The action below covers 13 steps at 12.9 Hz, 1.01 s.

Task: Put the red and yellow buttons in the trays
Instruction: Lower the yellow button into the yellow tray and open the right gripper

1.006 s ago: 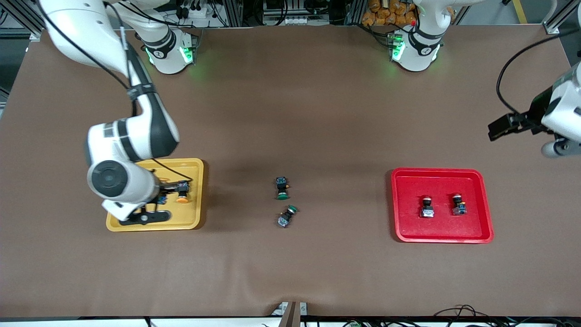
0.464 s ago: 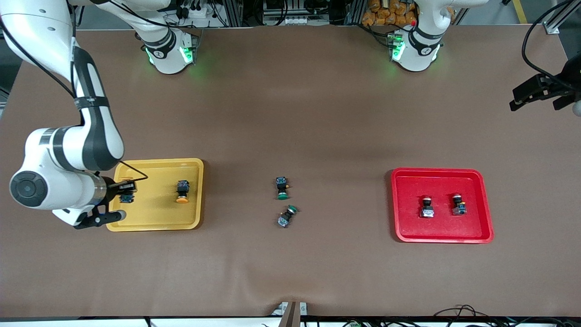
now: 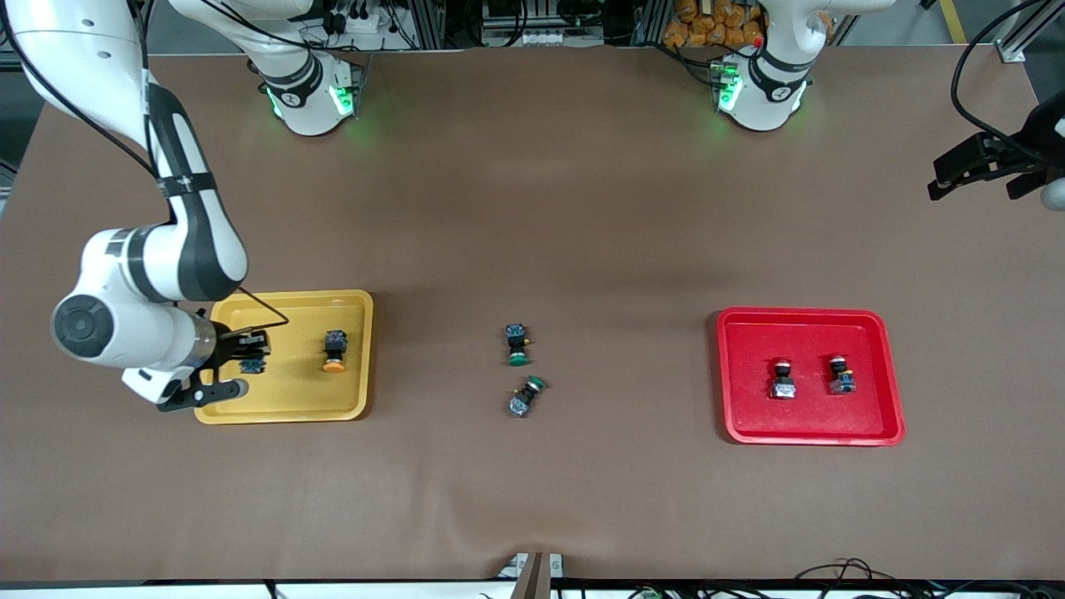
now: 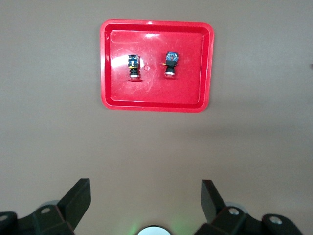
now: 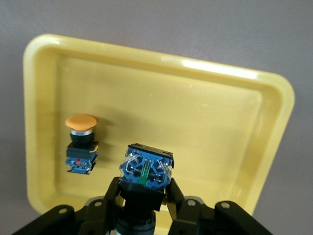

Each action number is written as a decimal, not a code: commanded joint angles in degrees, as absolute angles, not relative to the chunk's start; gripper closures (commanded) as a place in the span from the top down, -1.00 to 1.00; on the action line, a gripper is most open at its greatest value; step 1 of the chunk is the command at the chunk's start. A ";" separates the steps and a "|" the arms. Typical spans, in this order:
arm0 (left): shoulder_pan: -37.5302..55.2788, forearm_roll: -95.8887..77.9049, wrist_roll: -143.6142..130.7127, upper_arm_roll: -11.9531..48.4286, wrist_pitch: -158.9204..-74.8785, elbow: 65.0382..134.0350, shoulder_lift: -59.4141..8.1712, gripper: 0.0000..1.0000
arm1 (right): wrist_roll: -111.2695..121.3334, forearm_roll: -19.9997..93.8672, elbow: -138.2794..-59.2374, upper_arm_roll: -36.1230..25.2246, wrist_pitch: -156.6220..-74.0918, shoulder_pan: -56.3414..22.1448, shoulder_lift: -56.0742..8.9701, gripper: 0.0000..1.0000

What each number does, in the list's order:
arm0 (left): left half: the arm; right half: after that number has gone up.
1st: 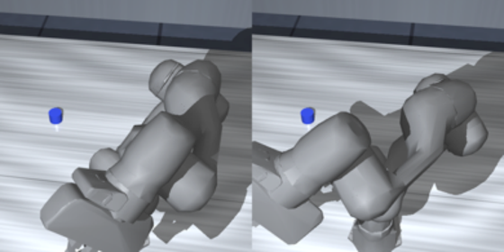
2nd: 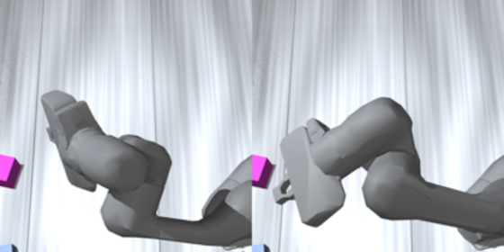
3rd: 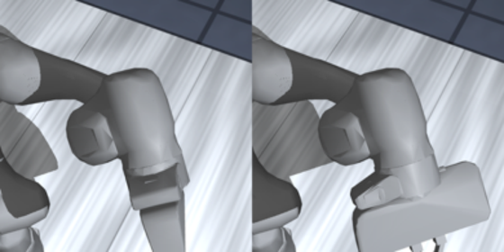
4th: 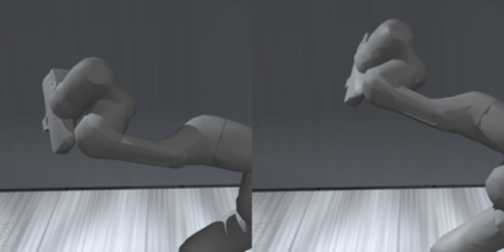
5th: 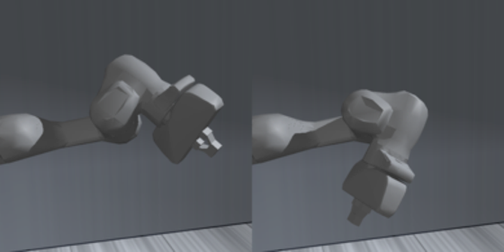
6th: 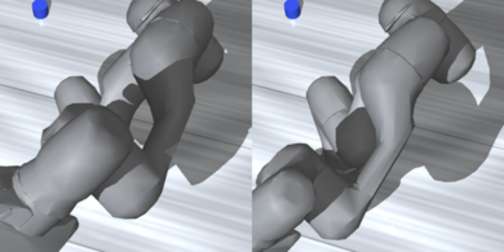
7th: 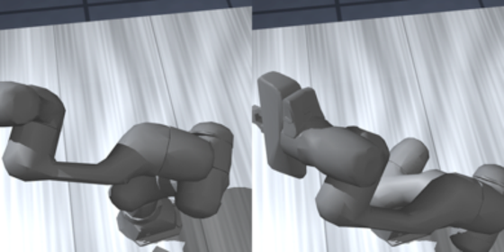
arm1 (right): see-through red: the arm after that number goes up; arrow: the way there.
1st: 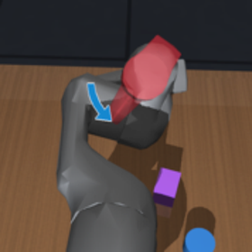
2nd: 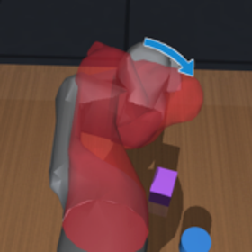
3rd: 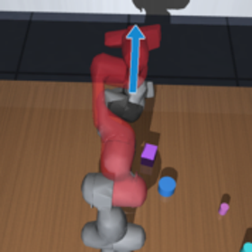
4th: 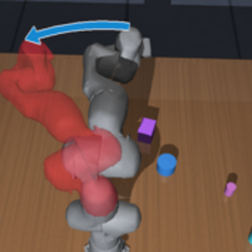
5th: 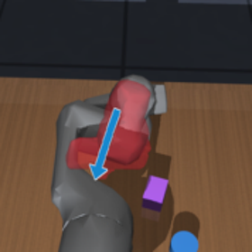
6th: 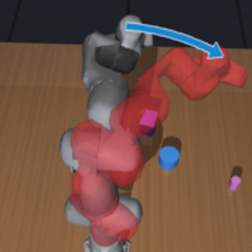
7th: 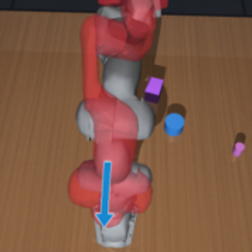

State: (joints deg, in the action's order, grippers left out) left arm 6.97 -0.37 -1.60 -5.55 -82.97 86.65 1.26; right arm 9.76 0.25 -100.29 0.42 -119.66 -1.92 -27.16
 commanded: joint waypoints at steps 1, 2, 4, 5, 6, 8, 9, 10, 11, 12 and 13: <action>6.86 -0.35 -2.46 -4.92 -83.32 87.63 2.20 1.00 | 9.84 1.14 -110.28 0.88 -127.15 -1.49 -21.89 -1.00; 6.86 0.17 -3.77 -4.05 -83.41 87.63 2.20 1.00 | 9.84 1.14 -112.30 0.88 -129.53 -1.49 -21.62 -1.00; 7.20 0.96 -6.93 -1.94 -83.50 87.63 2.20 1.00 | 9.76 1.23 -113.81 0.88 -131.83 -1.06 -22.23 -1.00; 7.47 0.97 -7.73 -1.76 -83.50 87.63 2.11 1.00 | 9.76 1.23 -113.91 0.88 -132.36 -0.97 -22.76 -1.00; 7.56 0.97 -7.73 -1.76 -83.41 87.63 2.20 1.00 | 9.76 1.23 -113.91 0.88 -132.45 -1.05 -23.55 -1.00; 7.65 0.97 -7.73 -1.76 -83.41 87.63 2.20 1.00 | 9.58 1.93 -113.82 0.88 -132.54 -1.32 -25.04 -1.00; 7.73 0.97 -7.82 -1.76 -83.23 87.63 2.20 1.00 | 9.58 3.06 -113.73 0.88 -133.15 -1.41 -25.83 -1.00; 7.65 0.88 -7.82 -1.84 -83.15 87.63 2.20 1.00 | 9.58 3.16 -113.73 0.88 -133.76 -1.49 -26.62 -1.00; 7.56 0.88 -7.91 -1.85 -83.06 87.63 2.20 1.00 | 9.58 3.25 -113.56 0.88 -134.38 -1.76 -27.33 -1.00; 7.04 0.88 -7.91 -1.76 -82.97 87.45 2.11 1.00 | 9.58 3.25 -113.55 0.88 -135.08 -1.76 -27.94 -1.00; 6.51 0.88 -7.82 -1.76 -82.97 87.45 2.11 1.00 | 9.58 3.25 -113.55 0.88 -135.52 -1.93 -28.56 -1.00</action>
State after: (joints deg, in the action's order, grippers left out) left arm 7.23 -0.07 -7.09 -1.89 -83.06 86.96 1.26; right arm 9.57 2.20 -113.18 0.49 -133.90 -1.95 -27.82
